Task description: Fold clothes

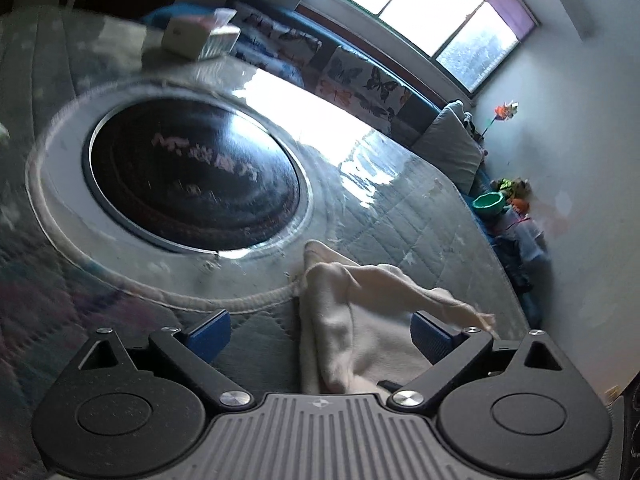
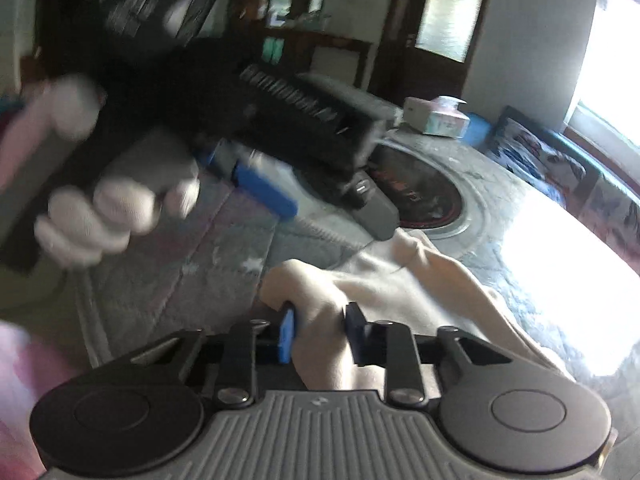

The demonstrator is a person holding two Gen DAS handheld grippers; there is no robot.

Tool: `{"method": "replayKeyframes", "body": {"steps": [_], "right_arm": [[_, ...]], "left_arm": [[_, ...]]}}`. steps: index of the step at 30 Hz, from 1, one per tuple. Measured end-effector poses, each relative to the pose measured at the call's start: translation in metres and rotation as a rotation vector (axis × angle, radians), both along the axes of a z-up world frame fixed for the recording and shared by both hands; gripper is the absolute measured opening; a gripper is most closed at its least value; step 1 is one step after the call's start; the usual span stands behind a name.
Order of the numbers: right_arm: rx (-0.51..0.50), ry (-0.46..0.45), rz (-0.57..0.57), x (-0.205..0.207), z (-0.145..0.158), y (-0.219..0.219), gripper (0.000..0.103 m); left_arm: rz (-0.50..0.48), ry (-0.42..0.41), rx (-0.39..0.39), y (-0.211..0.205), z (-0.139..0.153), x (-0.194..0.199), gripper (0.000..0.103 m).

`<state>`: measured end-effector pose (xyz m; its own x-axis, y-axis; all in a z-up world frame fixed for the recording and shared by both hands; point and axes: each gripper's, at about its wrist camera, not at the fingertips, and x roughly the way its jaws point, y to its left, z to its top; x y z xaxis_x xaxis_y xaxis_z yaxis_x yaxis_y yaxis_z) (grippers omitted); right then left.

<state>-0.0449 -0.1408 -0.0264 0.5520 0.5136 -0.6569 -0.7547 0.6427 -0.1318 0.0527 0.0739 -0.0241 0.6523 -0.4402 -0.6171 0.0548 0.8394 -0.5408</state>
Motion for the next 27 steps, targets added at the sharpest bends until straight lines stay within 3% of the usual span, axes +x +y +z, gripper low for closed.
{"method": "replayKeyframes", "body": {"steps": [11,15,17,19,22,25,27], "right_arm": [[0.288,0.132,-0.086,0.022,0.026,-0.056,0.016],[0.336,0.140,-0.089,0.022,0.028,-0.067,0.016],[0.351,0.141,-0.090,0.021,0.028,-0.070,0.016],[0.356,0.145,-0.088,0.019,0.024,-0.072,0.016],[0.355,0.143,-0.089,0.016,0.021,-0.074,0.019],[0.385,0.152,-0.131,0.014,0.019,-0.086,0.029],[0.397,0.144,-0.196,0.014,0.018,-0.101,0.029]], "left_arm": [[0.010,0.129,-0.165,-0.013,-0.012,0.029,0.092],[-0.001,0.179,-0.265,-0.017,-0.021,0.039,0.072],[-0.003,0.207,-0.301,-0.017,-0.028,0.042,0.054],[0.011,0.228,-0.311,-0.015,-0.034,0.045,0.026],[0.021,0.235,-0.323,-0.010,-0.040,0.046,0.018],[0.015,0.222,-0.313,-0.009,-0.039,0.045,0.017],[0.006,0.204,-0.285,-0.011,-0.037,0.044,0.018]]}}
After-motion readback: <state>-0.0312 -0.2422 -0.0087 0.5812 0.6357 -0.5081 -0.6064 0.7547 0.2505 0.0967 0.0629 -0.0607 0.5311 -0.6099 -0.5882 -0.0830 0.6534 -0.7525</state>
